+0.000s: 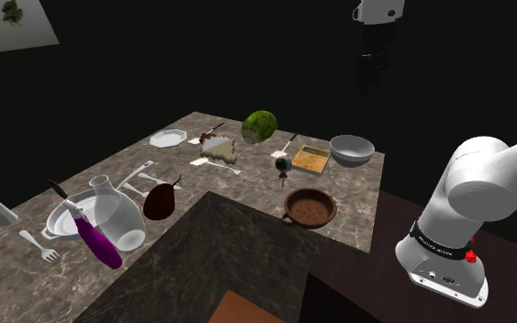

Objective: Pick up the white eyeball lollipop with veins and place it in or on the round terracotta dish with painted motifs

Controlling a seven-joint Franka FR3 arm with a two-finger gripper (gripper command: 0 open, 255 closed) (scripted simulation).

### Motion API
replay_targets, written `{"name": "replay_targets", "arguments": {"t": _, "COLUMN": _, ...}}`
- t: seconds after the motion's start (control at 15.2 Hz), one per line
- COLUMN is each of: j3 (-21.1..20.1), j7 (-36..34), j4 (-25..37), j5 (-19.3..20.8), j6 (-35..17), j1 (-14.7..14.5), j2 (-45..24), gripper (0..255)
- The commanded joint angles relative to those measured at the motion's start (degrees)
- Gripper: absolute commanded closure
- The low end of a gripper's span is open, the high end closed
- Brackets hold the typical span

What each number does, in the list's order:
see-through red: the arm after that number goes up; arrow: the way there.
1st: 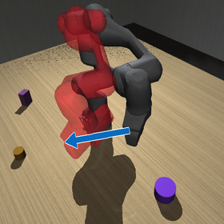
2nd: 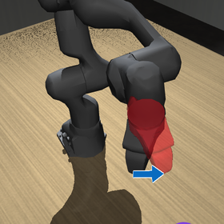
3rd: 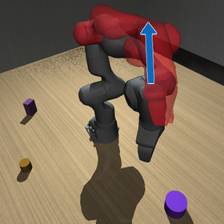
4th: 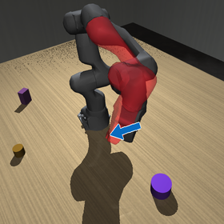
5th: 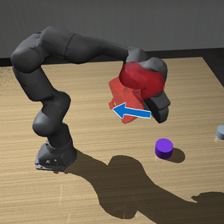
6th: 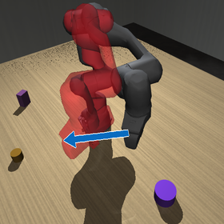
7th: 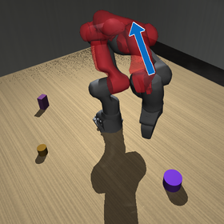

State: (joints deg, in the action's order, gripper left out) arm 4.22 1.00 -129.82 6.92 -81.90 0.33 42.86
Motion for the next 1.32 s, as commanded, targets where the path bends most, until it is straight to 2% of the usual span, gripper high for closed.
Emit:
{"name": "replay_targets", "arguments": {"t": 0.0, "j3": 0.0, "j7": 0.0, "j4": 0.0, "j5": 0.0, "j6": 0.0, "j1": 0.0, "j2": 0.0, "gripper": 0}}
{"name": "replay_targets", "arguments": {"t": 0.73, "j3": 6.2, "j7": 5.4, "j4": -9.8, "j5": -6.3, "j6": -24.0, "j1": -3.0, "j2": -11.1, "gripper": 0}}
{"name": "replay_targets", "arguments": {"t": 1.25, "j3": 10.3, "j7": 13.4, "j4": -10.4, "j5": -15.5, "j6": -40.0, "j1": -7.4, "j2": -25.3, "gripper": 0}}
